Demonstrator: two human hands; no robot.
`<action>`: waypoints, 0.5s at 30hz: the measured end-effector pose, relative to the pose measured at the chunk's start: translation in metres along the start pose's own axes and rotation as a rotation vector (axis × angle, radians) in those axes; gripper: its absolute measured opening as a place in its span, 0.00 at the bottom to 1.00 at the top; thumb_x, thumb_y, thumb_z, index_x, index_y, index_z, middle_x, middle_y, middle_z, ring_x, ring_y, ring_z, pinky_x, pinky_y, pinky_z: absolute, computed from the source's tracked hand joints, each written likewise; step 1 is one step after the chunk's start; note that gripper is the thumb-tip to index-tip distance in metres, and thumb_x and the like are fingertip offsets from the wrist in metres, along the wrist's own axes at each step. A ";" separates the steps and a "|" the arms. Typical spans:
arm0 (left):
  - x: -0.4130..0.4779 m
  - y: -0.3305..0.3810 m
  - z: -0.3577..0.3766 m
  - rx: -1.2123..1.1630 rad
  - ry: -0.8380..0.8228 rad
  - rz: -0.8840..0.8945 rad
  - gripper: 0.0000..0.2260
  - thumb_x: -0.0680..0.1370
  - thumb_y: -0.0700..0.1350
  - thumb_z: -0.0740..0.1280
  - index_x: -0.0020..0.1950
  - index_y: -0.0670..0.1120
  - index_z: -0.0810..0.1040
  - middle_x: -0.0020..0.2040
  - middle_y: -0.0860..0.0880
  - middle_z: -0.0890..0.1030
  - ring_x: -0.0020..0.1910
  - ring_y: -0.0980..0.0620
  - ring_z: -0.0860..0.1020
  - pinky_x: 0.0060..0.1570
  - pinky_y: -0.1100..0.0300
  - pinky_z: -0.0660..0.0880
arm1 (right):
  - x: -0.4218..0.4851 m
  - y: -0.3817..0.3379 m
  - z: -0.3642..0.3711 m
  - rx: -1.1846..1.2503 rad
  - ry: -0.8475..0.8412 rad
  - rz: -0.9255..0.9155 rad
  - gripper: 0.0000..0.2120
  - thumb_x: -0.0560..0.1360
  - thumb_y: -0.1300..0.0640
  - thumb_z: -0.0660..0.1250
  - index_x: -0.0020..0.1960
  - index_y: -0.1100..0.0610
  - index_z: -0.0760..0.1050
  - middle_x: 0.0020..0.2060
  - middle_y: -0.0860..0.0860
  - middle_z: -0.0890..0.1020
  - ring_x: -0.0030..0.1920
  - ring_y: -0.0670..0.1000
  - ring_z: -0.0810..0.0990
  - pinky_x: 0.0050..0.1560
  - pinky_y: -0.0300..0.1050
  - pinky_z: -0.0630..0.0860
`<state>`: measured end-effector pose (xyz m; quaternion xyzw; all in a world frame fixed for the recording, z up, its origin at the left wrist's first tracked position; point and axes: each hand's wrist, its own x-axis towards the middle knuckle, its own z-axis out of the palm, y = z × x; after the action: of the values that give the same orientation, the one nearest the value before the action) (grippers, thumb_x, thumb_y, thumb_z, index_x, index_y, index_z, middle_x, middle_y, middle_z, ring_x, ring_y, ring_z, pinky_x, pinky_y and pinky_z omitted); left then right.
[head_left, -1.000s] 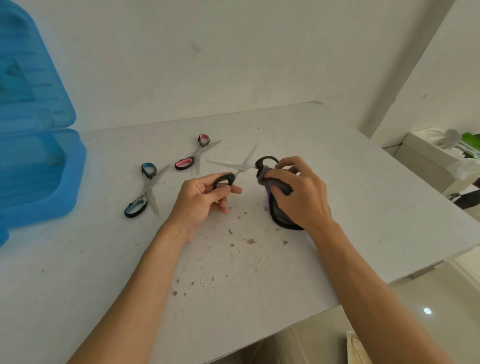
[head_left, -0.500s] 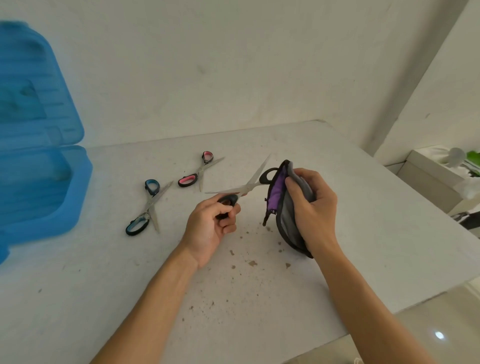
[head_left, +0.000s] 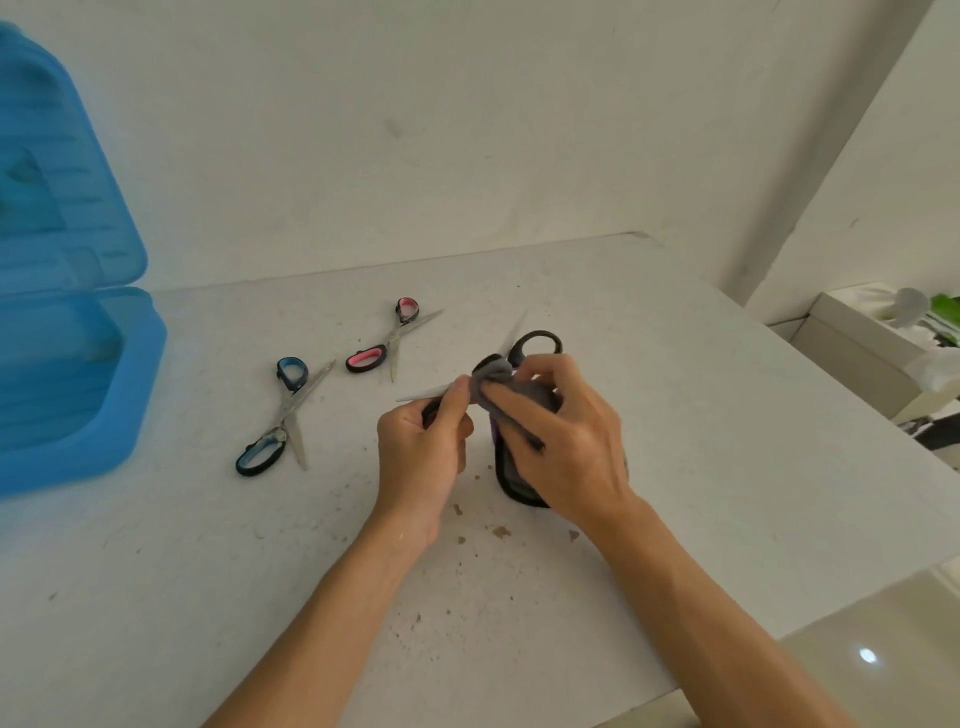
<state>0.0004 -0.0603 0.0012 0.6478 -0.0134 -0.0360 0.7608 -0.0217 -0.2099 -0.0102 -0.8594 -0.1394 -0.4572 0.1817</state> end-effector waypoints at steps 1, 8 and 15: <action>0.001 0.001 -0.002 -0.005 0.006 0.004 0.18 0.83 0.48 0.67 0.41 0.36 0.82 0.26 0.53 0.64 0.28 0.53 0.59 0.30 0.55 0.56 | 0.001 0.003 0.000 -0.012 0.023 0.016 0.07 0.78 0.58 0.75 0.55 0.56 0.87 0.52 0.58 0.81 0.43 0.53 0.81 0.36 0.50 0.79; 0.001 0.003 -0.003 -0.038 -0.012 -0.002 0.13 0.82 0.50 0.68 0.46 0.46 0.89 0.27 0.53 0.65 0.28 0.53 0.59 0.31 0.55 0.56 | 0.001 0.015 -0.007 0.021 0.120 0.194 0.08 0.79 0.59 0.73 0.57 0.58 0.86 0.52 0.55 0.80 0.39 0.50 0.78 0.35 0.47 0.78; 0.002 0.005 -0.006 -0.055 -0.013 0.022 0.13 0.82 0.51 0.68 0.48 0.45 0.88 0.28 0.52 0.64 0.28 0.54 0.59 0.30 0.55 0.57 | 0.008 0.028 -0.012 0.047 0.255 0.425 0.08 0.78 0.57 0.74 0.56 0.56 0.86 0.50 0.53 0.80 0.36 0.49 0.77 0.35 0.50 0.78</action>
<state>0.0028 -0.0533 0.0047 0.6262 -0.0247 -0.0322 0.7786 -0.0150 -0.2392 -0.0027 -0.8002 0.0582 -0.5102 0.3097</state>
